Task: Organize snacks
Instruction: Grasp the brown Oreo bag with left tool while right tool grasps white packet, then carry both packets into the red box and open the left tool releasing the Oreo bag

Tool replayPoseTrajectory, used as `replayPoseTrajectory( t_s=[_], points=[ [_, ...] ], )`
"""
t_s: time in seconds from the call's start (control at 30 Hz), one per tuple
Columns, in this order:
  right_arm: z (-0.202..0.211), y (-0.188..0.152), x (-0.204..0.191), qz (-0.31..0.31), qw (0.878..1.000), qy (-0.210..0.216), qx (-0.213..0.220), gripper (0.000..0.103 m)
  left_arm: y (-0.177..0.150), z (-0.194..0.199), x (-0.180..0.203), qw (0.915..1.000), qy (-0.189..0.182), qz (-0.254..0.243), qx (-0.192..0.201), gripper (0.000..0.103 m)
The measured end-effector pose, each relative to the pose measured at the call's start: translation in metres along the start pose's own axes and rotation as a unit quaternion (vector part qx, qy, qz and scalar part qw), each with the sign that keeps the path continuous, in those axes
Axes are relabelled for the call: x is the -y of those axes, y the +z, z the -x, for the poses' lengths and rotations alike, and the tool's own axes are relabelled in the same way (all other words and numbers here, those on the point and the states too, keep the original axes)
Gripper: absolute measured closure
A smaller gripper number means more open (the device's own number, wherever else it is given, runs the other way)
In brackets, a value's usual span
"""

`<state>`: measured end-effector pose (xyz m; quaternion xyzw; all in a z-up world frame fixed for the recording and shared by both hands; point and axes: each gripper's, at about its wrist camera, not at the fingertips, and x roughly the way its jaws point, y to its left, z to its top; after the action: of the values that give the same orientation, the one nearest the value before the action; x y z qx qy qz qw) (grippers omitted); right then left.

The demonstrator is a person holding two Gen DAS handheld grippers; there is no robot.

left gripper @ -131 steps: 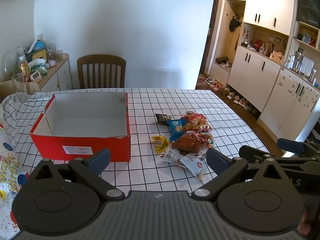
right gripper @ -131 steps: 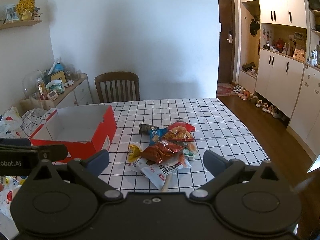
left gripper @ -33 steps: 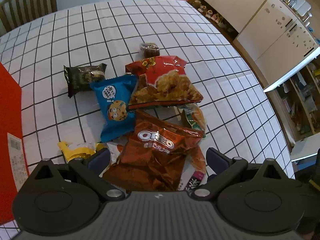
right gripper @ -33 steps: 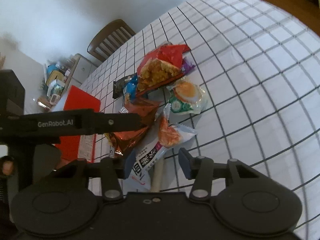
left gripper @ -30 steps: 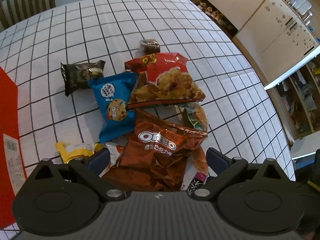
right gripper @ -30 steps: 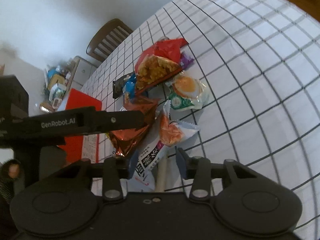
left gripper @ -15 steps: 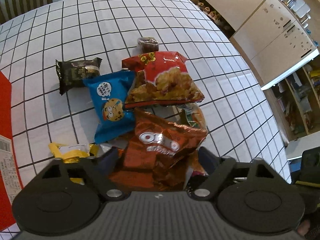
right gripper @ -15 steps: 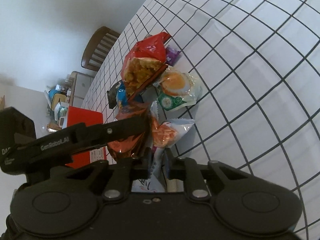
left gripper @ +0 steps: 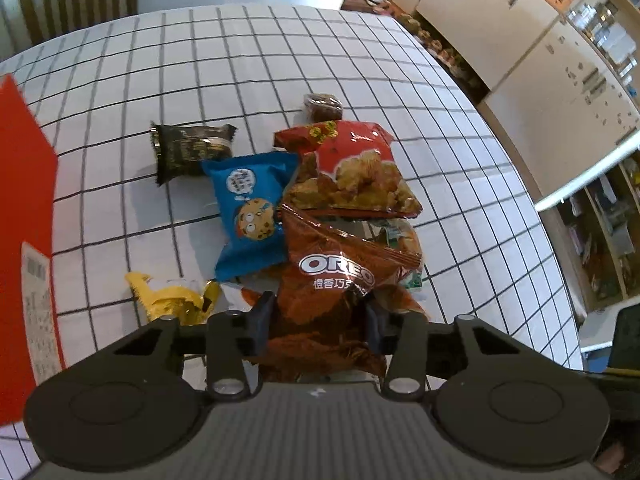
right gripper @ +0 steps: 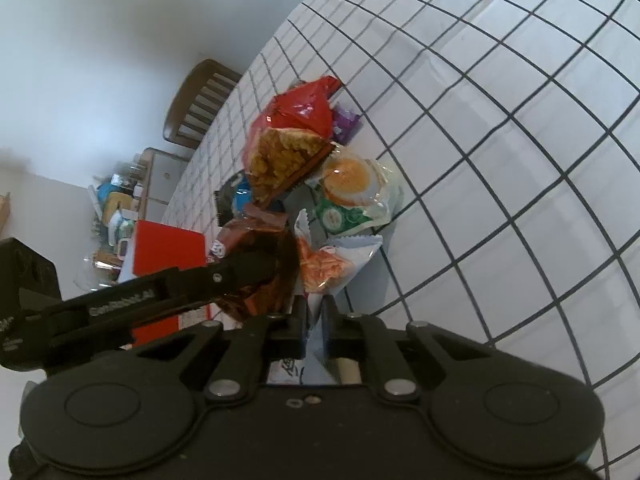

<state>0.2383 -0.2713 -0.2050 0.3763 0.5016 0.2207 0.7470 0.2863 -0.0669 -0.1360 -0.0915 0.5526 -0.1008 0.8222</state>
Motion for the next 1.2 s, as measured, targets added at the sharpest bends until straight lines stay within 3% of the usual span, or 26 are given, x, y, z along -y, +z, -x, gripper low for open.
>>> replayPoseTrajectory(
  t_s=[0.5,0.97,1.2],
  points=[
    [0.027,-0.001,-0.018,0.049,0.999,0.015,0.012,0.102,-0.036,0.066,-0.014,0.9926,0.024,0.098,0.068,0.06],
    [0.041,-0.015,-0.058,0.124,0.992,0.016,0.022,0.102,-0.066,0.122,-0.046,0.9841,0.039,0.134,0.11,0.06],
    [0.033,-0.027,-0.103,0.174,0.985,0.007,0.022,0.102,-0.07,0.156,-0.07,0.981,0.058,0.129,0.133,0.06]
  ],
)
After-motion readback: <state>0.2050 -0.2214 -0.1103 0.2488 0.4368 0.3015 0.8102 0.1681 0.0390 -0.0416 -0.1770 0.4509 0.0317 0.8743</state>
